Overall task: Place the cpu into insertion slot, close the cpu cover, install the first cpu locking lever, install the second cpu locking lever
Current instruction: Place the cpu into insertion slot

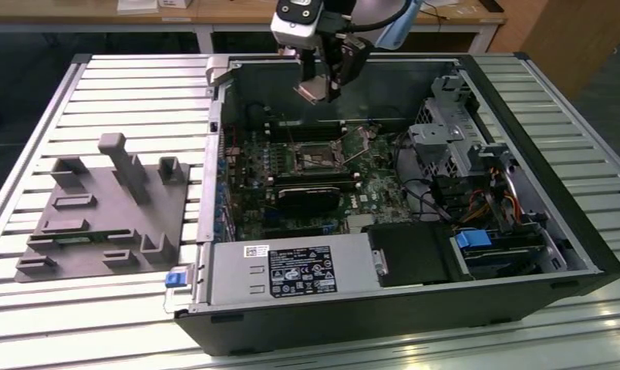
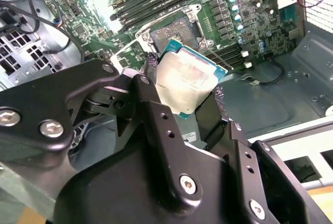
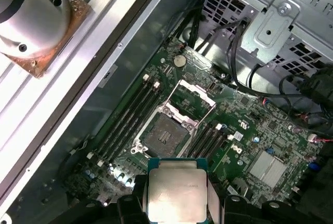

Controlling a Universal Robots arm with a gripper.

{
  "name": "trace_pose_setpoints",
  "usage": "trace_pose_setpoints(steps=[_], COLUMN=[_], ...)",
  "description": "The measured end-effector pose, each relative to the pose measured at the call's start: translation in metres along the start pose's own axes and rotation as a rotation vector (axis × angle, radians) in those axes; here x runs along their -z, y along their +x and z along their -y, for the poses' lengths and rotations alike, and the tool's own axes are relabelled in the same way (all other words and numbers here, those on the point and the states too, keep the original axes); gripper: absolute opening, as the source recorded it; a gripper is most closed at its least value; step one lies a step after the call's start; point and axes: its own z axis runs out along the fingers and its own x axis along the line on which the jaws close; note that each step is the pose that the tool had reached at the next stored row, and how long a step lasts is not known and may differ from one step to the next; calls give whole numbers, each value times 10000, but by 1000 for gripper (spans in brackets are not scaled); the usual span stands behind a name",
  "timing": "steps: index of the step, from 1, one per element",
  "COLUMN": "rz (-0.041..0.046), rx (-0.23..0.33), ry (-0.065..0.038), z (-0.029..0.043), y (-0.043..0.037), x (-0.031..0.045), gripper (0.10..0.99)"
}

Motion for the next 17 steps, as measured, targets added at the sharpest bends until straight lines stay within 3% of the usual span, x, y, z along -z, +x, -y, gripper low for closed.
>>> trace_pose_setpoints(steps=[17], rz=[86], rx=[-253], ry=[51], z=[1], y=[-5], x=[-84], gripper=[541])
